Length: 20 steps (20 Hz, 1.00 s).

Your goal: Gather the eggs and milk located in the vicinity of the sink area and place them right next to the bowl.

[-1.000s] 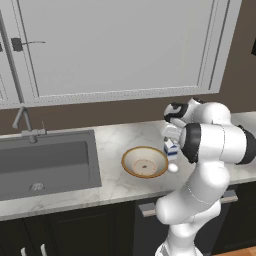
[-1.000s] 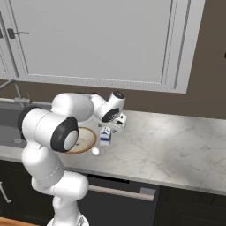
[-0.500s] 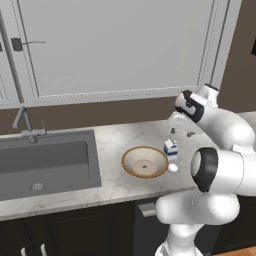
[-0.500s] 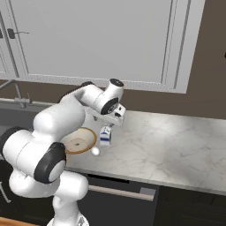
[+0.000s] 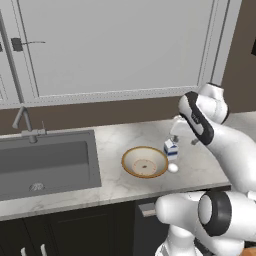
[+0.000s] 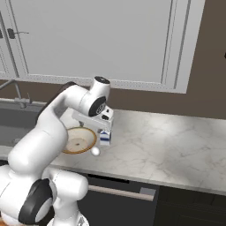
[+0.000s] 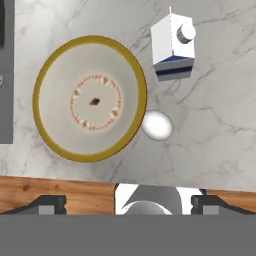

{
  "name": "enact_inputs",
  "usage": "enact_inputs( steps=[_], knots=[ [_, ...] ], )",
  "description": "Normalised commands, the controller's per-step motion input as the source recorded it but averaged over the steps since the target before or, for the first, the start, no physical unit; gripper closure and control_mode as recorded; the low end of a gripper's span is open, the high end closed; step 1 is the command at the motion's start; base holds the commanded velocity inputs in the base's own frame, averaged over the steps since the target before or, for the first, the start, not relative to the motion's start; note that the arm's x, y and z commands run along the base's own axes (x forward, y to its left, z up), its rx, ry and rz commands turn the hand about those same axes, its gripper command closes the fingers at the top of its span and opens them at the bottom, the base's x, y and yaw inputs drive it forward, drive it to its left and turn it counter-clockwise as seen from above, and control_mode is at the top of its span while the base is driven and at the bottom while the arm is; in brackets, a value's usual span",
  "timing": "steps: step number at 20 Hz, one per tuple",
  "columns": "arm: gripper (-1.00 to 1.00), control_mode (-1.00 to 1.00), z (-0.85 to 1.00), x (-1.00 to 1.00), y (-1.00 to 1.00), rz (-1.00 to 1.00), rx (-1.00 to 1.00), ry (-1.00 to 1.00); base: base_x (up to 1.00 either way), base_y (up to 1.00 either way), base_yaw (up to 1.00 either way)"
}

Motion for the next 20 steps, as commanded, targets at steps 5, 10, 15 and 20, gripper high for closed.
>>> enact_inputs(
  steps=[5, 10, 15, 20],
  knots=[
    [-1.00, -1.00, -0.07, -0.42, 0.40, 0.05, -0.04, 0.08, 0.00, 0.00, 0.00],
    [-1.00, -1.00, 0.01, -0.14, 0.19, 0.04, -0.04, 0.00, 0.00, 0.00, 0.00],
    [-1.00, -1.00, 0.08, 0.00, 0.03, 0.00, 0.00, -0.02, 0.00, 0.00, 0.00],
    [-1.00, -1.00, 0.00, 0.00, 0.00, 0.00, 0.00, 0.00, 0.00, 0.00, 0.00]
  ],
)
